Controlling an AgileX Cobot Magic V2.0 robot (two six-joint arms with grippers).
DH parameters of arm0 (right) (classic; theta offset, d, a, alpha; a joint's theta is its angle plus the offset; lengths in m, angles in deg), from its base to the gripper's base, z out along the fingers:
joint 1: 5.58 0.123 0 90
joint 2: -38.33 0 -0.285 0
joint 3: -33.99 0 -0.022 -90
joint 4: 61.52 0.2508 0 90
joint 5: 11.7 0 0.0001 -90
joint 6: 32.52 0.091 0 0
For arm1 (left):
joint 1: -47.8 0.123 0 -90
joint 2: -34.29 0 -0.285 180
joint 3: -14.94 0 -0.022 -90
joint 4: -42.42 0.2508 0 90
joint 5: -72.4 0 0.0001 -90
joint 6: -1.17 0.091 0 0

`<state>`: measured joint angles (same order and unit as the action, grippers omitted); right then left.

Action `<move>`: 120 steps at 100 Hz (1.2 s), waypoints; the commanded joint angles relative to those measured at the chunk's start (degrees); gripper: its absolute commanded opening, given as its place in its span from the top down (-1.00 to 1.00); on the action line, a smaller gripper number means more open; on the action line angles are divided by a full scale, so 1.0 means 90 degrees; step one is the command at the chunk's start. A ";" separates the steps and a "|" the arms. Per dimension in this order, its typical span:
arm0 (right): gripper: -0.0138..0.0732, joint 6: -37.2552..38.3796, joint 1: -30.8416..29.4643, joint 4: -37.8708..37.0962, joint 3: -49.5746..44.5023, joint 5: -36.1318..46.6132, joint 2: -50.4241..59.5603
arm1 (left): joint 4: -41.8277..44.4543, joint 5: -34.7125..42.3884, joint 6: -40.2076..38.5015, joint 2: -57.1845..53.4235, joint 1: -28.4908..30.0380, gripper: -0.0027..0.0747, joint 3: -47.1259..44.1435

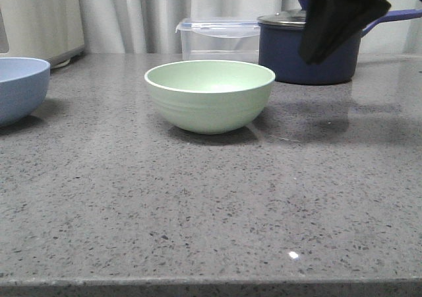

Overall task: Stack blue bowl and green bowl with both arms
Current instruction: 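Release the green bowl and lift the right gripper slightly, then grasp the light blue bowl rim with the left gripper and lift it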

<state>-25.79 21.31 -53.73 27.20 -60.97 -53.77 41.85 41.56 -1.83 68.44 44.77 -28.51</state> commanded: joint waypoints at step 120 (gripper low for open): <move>0.87 -0.0032 0.0495 0.0496 -0.0435 0.1083 -0.0036 | -0.0030 0.0488 -0.0020 0.0082 0.0043 -0.34 0.0258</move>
<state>-25.79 25.66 -50.17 22.00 -53.80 -56.02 41.85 41.56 -1.83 68.44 44.77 -28.51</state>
